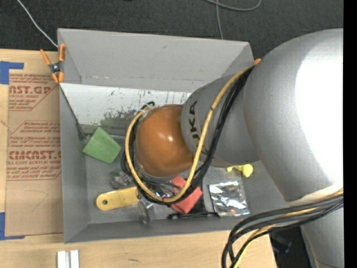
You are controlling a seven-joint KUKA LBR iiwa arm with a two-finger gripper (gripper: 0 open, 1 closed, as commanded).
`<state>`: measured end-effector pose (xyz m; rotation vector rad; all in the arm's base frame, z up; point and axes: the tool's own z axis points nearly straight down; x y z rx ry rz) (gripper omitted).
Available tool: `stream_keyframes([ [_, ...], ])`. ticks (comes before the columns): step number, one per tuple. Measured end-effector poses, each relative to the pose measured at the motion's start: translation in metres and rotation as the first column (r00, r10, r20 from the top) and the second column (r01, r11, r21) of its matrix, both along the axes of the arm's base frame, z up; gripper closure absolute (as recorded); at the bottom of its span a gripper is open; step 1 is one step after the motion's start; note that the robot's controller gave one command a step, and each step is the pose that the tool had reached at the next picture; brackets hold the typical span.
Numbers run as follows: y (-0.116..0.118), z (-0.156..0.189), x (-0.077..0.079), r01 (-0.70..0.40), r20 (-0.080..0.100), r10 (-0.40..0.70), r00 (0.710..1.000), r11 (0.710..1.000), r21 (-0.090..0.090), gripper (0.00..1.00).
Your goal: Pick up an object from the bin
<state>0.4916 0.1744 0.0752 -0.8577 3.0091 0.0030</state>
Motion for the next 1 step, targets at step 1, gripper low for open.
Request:
stream_keyframes([
  [1, -0.0209, -0.005, 0.0317, 0.489, -0.004, -0.489, 0.872, 0.872, 0.008, 1.0],
])
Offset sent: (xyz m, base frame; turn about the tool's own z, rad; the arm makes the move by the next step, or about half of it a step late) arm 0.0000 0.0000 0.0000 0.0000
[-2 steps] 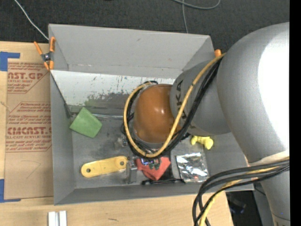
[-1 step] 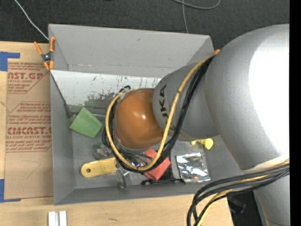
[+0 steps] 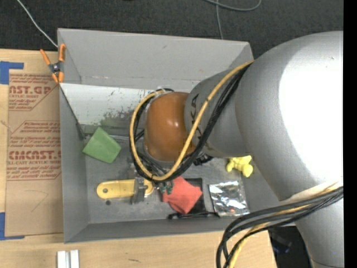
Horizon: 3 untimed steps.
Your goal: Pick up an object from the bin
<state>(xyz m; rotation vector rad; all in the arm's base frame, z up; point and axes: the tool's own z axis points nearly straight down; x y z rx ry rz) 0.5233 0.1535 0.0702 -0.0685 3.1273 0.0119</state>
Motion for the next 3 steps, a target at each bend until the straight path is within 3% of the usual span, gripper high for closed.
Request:
stream_keyframes([
  [3, -0.0002, -0.0001, -0.0001, 0.001, 0.0, -0.001, 1.0, 1.0, 0.001, 1.0],
])
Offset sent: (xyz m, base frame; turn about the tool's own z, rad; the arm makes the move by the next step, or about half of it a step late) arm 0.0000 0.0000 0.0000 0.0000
